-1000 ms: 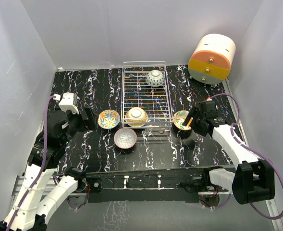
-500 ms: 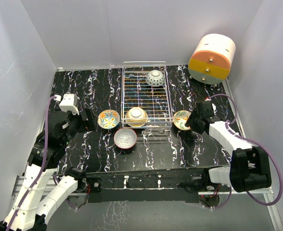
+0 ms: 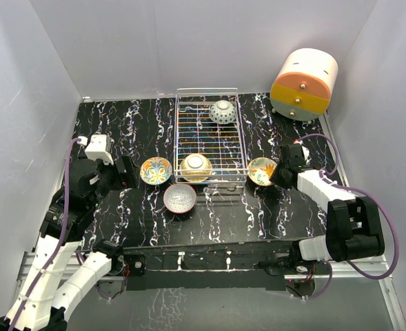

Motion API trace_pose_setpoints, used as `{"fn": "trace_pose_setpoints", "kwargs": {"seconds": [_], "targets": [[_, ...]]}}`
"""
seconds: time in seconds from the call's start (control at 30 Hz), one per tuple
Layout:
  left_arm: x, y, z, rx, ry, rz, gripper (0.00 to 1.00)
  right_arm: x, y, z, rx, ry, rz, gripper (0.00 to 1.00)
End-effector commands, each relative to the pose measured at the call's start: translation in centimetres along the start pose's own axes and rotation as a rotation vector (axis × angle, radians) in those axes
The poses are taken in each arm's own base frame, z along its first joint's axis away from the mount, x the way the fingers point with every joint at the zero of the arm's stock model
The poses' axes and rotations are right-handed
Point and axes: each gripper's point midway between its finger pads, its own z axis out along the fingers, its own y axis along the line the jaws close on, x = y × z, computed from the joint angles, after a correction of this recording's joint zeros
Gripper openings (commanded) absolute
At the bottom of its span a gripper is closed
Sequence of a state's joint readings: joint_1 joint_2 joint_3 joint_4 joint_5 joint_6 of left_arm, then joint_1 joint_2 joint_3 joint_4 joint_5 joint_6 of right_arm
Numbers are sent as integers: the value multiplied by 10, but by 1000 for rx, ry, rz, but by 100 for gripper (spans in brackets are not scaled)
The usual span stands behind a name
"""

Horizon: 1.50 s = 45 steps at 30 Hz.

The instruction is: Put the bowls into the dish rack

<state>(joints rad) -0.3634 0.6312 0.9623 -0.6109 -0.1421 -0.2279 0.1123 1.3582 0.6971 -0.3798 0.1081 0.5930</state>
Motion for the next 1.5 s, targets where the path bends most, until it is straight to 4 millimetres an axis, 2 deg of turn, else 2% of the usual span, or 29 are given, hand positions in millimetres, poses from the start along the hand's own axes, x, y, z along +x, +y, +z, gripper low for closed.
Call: {"fn": "trace_pose_setpoints", "kwargs": {"seconds": [0.0,0.3,0.4,0.47,0.6,0.67,0.77,0.87,1.13,1.2,1.23,1.33,1.37,1.47], "targets": [[-3,2,-4,-7,-6,12,97,-38,7,1,-1,-124,-10,23],[-4,1,-3,-6,-2,19,97,-94,-10,10,61,-246,42,20],[-4,2,-3,-9,-2,21,97,-103,-5,16,37,-275,66,19],[-4,2,-3,-10,0,21,97,-111,-11,21,46,-288,96,19],[-4,3,-5,-13,-1,20,97,-107,-13,30,59,-265,89,21],[-3,4,-6,-21,-1,20,97,-104,-17,31,75,-255,74,30],[-1,5,-5,-24,5,19,97,-102,-22,26,88,-258,53,53],[2,4,-3,-19,11,18,97,-105,-20,15,66,-279,46,64],[3,4,0,-16,20,27,97,-138,-5,-40,-5,-414,-11,71],[4,4,0,-16,20,26,97,-144,6,-51,-45,-442,-56,73],[4,4,0,-17,20,26,97,-145,12,-53,-65,-445,-80,73],[5,3,1,-12,23,23,97,-133,50,-50,-127,-385,-207,73],[5,2,1,-9,23,22,97,-124,63,-43,-131,-349,-253,74],[4,2,-1,-10,20,18,97,-110,84,-30,-157,-282,-316,74]]}}
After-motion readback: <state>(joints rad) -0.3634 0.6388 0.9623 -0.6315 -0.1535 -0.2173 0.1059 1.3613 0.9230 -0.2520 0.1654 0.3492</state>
